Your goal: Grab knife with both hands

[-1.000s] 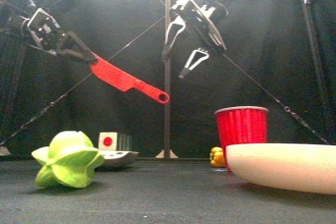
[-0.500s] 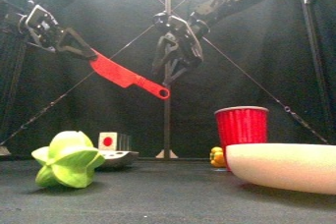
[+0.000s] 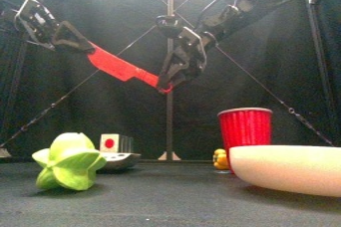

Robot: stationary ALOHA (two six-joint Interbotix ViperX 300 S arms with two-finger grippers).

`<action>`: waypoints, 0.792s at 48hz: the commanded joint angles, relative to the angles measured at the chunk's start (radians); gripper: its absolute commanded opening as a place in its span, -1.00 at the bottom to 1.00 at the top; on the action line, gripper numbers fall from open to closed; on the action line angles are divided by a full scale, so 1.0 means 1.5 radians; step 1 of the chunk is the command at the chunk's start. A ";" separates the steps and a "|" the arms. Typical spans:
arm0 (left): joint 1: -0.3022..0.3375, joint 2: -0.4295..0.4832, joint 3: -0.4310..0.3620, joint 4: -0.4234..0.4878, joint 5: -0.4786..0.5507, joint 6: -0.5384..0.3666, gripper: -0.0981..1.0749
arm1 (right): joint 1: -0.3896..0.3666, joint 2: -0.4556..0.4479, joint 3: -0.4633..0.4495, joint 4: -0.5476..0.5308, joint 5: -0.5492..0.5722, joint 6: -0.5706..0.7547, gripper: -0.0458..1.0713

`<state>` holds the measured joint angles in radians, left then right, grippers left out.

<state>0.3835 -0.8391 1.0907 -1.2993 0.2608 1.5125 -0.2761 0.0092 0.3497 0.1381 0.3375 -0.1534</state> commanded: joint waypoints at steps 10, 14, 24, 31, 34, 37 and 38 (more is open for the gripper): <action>0.091 0.042 -0.041 0.009 0.063 0.003 -0.42 | 0.015 -0.026 0.000 -0.028 -0.018 0.001 0.09; 0.126 0.066 -0.050 0.015 0.072 0.004 -0.42 | 0.015 -0.026 0.007 -0.031 -0.018 0.001 0.03; 0.181 0.133 -0.076 0.028 0.119 0.017 -0.43 | 0.012 -0.026 0.030 -0.031 -0.042 0.001 -0.12; 0.215 0.167 -0.079 0.008 0.137 0.054 -0.43 | 0.011 -0.031 0.042 -0.033 -0.057 0.001 -0.25; 0.221 0.172 -0.077 -0.007 0.138 0.071 -0.43 | 0.012 -0.032 0.042 -0.032 -0.058 0.003 -0.28; 0.221 0.172 -0.074 -0.021 0.138 0.087 -0.43 | 0.012 -0.033 0.043 -0.031 -0.058 0.006 -0.28; 0.221 0.172 -0.074 -0.025 0.139 0.091 -0.43 | 0.012 -0.033 0.042 -0.030 -0.059 0.006 -0.28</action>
<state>0.6995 -0.5860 0.9986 -1.3100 0.4709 1.6306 -0.2623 0.0092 0.4264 0.0890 0.2608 -0.1473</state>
